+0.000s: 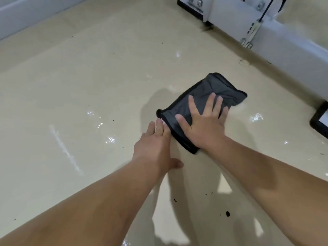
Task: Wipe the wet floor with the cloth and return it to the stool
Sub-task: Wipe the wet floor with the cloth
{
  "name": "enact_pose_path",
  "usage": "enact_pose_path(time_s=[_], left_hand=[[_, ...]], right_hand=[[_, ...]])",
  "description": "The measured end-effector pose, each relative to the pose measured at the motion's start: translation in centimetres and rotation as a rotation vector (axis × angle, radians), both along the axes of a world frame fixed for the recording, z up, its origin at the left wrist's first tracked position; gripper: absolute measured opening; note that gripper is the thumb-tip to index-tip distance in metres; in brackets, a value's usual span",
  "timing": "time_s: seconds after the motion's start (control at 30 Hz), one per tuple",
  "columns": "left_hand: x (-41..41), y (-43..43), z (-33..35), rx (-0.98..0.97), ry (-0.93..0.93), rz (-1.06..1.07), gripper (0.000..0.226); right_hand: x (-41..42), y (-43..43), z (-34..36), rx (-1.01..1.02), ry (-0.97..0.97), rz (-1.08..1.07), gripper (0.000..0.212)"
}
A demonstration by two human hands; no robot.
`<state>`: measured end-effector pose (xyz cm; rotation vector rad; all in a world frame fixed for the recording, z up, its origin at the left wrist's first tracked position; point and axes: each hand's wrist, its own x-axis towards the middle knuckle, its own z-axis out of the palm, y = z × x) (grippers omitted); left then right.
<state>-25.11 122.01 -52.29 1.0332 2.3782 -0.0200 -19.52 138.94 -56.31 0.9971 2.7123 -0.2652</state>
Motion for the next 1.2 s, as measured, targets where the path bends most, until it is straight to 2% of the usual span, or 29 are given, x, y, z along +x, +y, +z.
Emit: enact_pose_path(time_s=[0.13, 0.23, 0.4, 0.5, 0.57, 0.63, 0.7, 0.77, 0.9, 1.07, 1.2], left_hand=[[-0.3, 0.4, 0.6, -0.084, -0.028, -0.003, 0.128], [-0.1, 0.9, 1.0, -0.144, -0.025, -0.008, 0.127], [0.1, 1.7, 1.9, -0.254, -0.042, -0.018, 0.127], [0.6, 1.1, 1.2, -0.24, 0.018, -0.028, 0.125], [1.6, 0.7, 0.7, -0.184, 0.112, -0.014, 0.112], [3.7, 0.5, 0.8, -0.076, 0.168, -0.05, 0.086], [6.6, -0.1, 1.1, 0.051, 0.169, -0.136, 0.079], [9.7, -0.8, 1.6, 0.135, 0.072, -0.155, 0.079], [14.4, -3.3, 2.2, 0.045, -0.04, -0.268, 0.077], [15.1, -9.0, 1.3, 0.088, 0.001, -0.282, 0.079], [13.0, -13.5, 2.3, 0.071, 0.148, -0.378, 0.056]], right_hand=[[-4.5, 3.9, 1.0, -0.095, -0.088, 0.159, 0.089], [-4.2, 5.3, 1.8, -0.155, -0.099, 0.196, 0.088], [2.3, 5.2, 1.0, -0.074, -0.021, -0.055, 0.079], [8.7, 5.8, 0.9, -0.012, -0.014, -0.224, 0.079], [12.6, 5.9, 1.0, -0.007, -0.068, -0.291, 0.08], [16.4, 5.3, 1.2, -0.007, -0.096, -0.359, 0.08], [19.4, 3.9, 1.3, -0.016, -0.116, -0.435, 0.08], [21.5, 2.0, 1.3, -0.011, -0.136, -0.496, 0.079], [23.9, -4.4, 1.6, -0.048, -0.168, -0.491, 0.076], [23.7, -13.3, 1.2, -0.108, -0.153, -0.4, 0.077], [22.3, -19.4, 0.0, -0.019, 0.016, -0.263, 0.08]])
